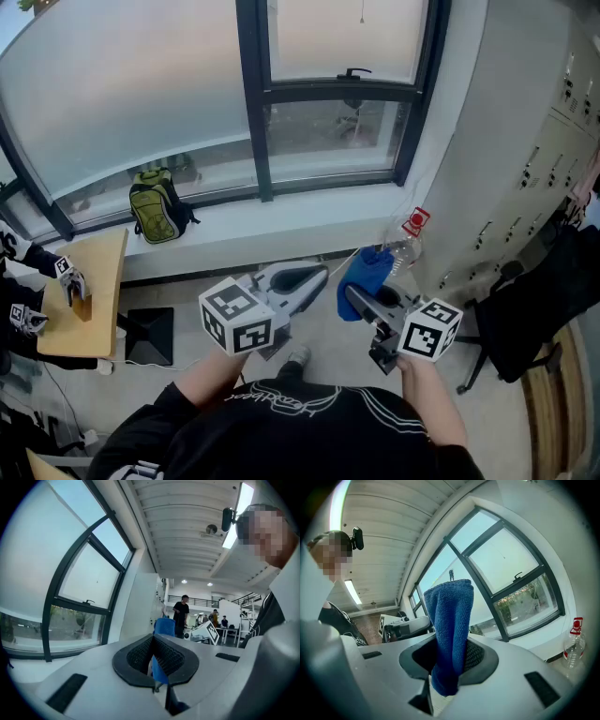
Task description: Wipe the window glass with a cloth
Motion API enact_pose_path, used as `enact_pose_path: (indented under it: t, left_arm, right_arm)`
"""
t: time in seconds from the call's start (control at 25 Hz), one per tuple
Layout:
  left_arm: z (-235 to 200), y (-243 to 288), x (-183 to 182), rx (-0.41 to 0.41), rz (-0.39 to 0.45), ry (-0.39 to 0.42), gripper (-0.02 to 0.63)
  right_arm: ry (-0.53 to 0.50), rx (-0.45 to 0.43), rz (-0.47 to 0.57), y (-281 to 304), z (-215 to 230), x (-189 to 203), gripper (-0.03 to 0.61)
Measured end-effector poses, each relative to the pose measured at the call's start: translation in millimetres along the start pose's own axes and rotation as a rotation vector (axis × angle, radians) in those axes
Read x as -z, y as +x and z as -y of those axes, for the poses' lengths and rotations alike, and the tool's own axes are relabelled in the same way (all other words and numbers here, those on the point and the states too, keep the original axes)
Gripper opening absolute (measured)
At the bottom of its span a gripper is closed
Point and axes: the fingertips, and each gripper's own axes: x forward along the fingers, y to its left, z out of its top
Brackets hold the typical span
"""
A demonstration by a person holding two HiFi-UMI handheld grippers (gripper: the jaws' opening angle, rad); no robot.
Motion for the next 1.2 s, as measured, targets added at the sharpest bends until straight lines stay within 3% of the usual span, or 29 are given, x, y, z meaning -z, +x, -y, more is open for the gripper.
enact_pose_path:
  t: [0.48,0.8,0.92,1.2]
  left_arm:
    - [23.7,-2.9,-8.0,0.006,-0.005,0.017,0.005]
    - [27.2,-1.1,-11.6,-0.012,-0.032,0.030,0.005]
    - [17.6,3.4,-9.4,-0.015,-0.042,0.048,0.005]
    - [-25.0,38.3,11.5,-0.008,-0.073,-0.006,0.005]
  right_arm:
    - [-0.025,0.007,-0.007,-16.5,-17.4,-1.5,0.094]
    - [0.020,-0.015,-0.012,-17.8,-14.7,-1.2,0.094]
    - [0.025,-0.019,-0.003,-12.3,-6.0,-1.7,0.094]
    - [0.074,0.015,0.014,2.3,49.0,-1.5,0.094]
